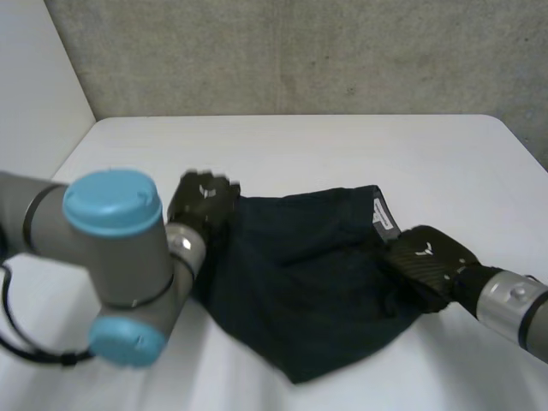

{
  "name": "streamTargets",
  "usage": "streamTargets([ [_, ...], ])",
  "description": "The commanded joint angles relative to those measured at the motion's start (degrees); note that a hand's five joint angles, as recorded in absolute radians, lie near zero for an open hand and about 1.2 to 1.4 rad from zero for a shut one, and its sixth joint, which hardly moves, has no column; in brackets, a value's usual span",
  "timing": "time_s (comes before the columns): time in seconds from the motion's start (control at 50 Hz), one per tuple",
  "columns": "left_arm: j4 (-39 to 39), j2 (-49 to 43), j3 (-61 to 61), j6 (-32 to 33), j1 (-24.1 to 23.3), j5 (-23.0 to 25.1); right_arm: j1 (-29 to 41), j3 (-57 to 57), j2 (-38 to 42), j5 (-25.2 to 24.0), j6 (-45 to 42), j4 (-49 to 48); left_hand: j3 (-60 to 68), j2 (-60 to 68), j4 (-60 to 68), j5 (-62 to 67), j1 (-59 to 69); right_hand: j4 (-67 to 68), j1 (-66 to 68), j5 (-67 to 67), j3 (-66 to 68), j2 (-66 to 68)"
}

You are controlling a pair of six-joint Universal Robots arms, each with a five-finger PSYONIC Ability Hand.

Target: Fold the shorts.

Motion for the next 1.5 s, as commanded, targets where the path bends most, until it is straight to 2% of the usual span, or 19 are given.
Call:
streamTargets([
  [0.02,2.14,-13.57,19.18,11.49,4.63,0.6,11.35,-7.83,2.69,9.69,15.44,-0.11,11.38,11.0,11.1,13.21,14.35,12.02,25.18,15.72,11.77,12.81],
  [0.04,2.32,-14.97,21.12,11.75,4.81,0.68,13.19,-9.14,3.75,12.14,16.94,-0.11,10.88,10.5,10.59,12.71,13.85,12.02,25.18,15.72,11.77,12.81],
  [0.06,2.58,-17.34,24.53,12.02,5.16,0.77,16.52,-11.86,5.76,17.3,19.74,-0.11,9.04,8.66,8.76,10.87,12.01,12.02,25.18,15.72,11.77,12.81],
  [0.1,3.11,-19.64,27.62,12.28,5.16,0.86,18.83,-14.33,7.44,22.43,22.47,-0.11,5.18,4.8,4.9,7.01,8.15,12.02,25.18,15.72,11.77,12.81],
  [0.12,3.37,-20.52,28.6,12.28,5.25,1.03,20.75,-16.61,9.02,27.41,25.27,-0.2,2.66,2.28,2.37,4.49,5.63,12.02,25.18,15.72,11.77,12.81],
  [0.2,3.9,-22.28,29.84,12.19,5.16,2.35,22.61,-21.44,13.5,35.7,31.26,-0.64,-35.48,-35.86,-35.76,-33.65,-32.51,12.02,25.18,15.72,11.77,12.81],
  [0.26,3.38,-21.15,26.68,11.93,5.07,2.71,22.88,-23.83,16.41,37.56,33.99,-0.99,-44.28,-44.66,-44.57,-42.45,-41.31,12.02,25.18,15.72,11.77,12.81],
  [0.36,3.2,-9.84,14.67,10.71,5.42,2.44,23.67,-28.66,20.8,38.71,38.3,-2.22,-55.04,-55.42,-55.33,-53.22,-52.07,12.02,25.18,15.72,11.77,12.81],
  [0.5,2.85,4.42,-1.17,3.59,7.44,2.44,23.32,-30.87,20.9,41.79,40.5,-4.59,-52.89,-53.27,-53.17,-51.06,-49.92,12.02,25.18,15.72,11.77,12.81],
  [0.62,1.71,17.51,-16.19,-10.36,8.59,4.28,22.79,-30.16,19.06,42.05,42.7,-6.0,-45.0,-45.38,-45.29,-43.17,-42.03,12.02,25.18,15.72,11.77,12.81],
  [0.72,-1.54,21.75,-22.36,-19.7,8.76,6.66,21.74,-29.81,18.97,41.96,43.49,-5.91,-39.78,-40.16,-40.06,-37.95,-36.8,12.02,25.18,15.72,11.77,12.81],
  [0.74,-3.03,22.36,-23.76,-22.41,8.76,7.88,21.65,-29.73,19.05,41.96,43.49,-5.83,-33.76,-34.14,-34.05,-31.93,-30.79,12.02,25.18,15.72,11.77,12.81],
  [0.82,-6.63,22.1,-25.44,-26.03,8.41,11.39,21.56,-29.11,18.97,41.96,43.49,-5.83,-22.8,-23.18,-23.08,-20.97,-19.83,12.02,25.18,15.72,11.77,12.81],
  [0.9,-9.54,21.4,-25.97,-26.3,8.15,16.31,21.39,-28.93,18.88,41.88,43.58,-5.74,-21.59,-21.97,-21.88,-19.76,-18.62,12.02,25.18,15.72,11.77,12.81],
  [0.98,-9.72,16.31,-25.19,-26.13,8.24,17.65,21.21,-28.76,18.7,41.7,43.67,-5.48,-21.93,-22.31,-22.21,-20.1,-18.96,12.02,25.18,15.72,11.77,12.81],
  [1.1,-9.46,8.84,-21.06,-25.86,8.32,16.86,20.77,-28.06,17.82,41.35,43.58,-5.47,-24.11,-24.49,-24.39,-22.28,-21.14,12.02,25.18,15.72,11.77,12.81],
  [1.24,-6.91,1.81,-13.24,-25.69,8.15,11.41,20.86,-27.18,17.21,41.09,43.41,-5.83,-28.49,-28.87,-28.77,-26.66,-25.52,12.02,25.18,15.72,11.77,12.81],
  [1.36,-5.33,0.31,-9.28,-25.6,7.97,7.72,21.39,-26.21,17.21,41.08,42.97,-6.09,-27.82,-28.2,-28.1,-25.99,-24.85,12.02,25.18,15.72,11.77,12.81],
  [1.5,-4.27,0.92,-8.13,-25.6,7.89,7.63,21.39,-26.21,17.12,41.08,42.7,-6.18,-27.48,-27.86,-27.76,-25.65,-24.51,12.02,25.18,15.72,11.77,12.81],
])
